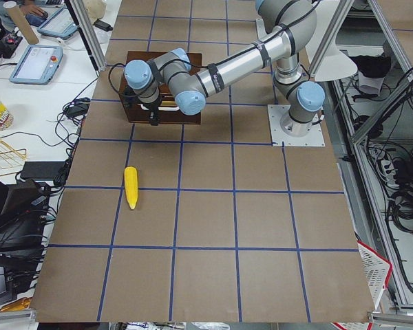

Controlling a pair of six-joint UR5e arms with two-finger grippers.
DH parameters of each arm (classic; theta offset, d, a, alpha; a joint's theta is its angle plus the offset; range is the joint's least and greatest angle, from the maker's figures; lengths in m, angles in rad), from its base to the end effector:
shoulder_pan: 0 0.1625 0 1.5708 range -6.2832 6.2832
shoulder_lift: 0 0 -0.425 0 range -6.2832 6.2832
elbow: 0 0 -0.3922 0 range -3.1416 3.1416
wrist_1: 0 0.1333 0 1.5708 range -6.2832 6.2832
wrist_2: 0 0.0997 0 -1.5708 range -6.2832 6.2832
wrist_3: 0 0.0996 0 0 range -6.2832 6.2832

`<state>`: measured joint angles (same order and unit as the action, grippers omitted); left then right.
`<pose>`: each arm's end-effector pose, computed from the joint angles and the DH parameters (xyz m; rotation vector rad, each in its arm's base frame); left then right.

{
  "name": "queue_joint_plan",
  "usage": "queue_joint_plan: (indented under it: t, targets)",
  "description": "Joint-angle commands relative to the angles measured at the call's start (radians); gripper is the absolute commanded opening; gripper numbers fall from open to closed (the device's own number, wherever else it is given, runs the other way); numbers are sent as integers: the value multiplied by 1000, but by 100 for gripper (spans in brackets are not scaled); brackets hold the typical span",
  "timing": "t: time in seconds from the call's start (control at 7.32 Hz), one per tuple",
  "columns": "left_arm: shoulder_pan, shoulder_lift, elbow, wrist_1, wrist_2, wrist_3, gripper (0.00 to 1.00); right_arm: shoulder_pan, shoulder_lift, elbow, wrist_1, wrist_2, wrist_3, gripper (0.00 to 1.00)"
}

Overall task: Open drawer and put corn inside
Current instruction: 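Lower the left gripper and hook the white drawer handle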

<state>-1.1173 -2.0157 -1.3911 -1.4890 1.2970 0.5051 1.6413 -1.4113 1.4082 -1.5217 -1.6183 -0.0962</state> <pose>0.1372 -0.6472 0.3309 -0.0370 -2.8146 -0.0509 0.1673 -0.5443 0.4794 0.2593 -3.0830 -0.0721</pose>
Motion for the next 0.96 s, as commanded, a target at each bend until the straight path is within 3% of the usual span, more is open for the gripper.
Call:
queue_joint_plan:
  t: [0.0,0.14,0.82]
  targets:
    - [-1,-32,1,6,-5,3,100,0,0,0,0,0,1,100]
    - [-6,-32,1,4,-49,-3,100,0,0,0,0,0,1,100]
    - [-6,-66,-3,6,-53,55,100,0,0,0,0,0,1,100]
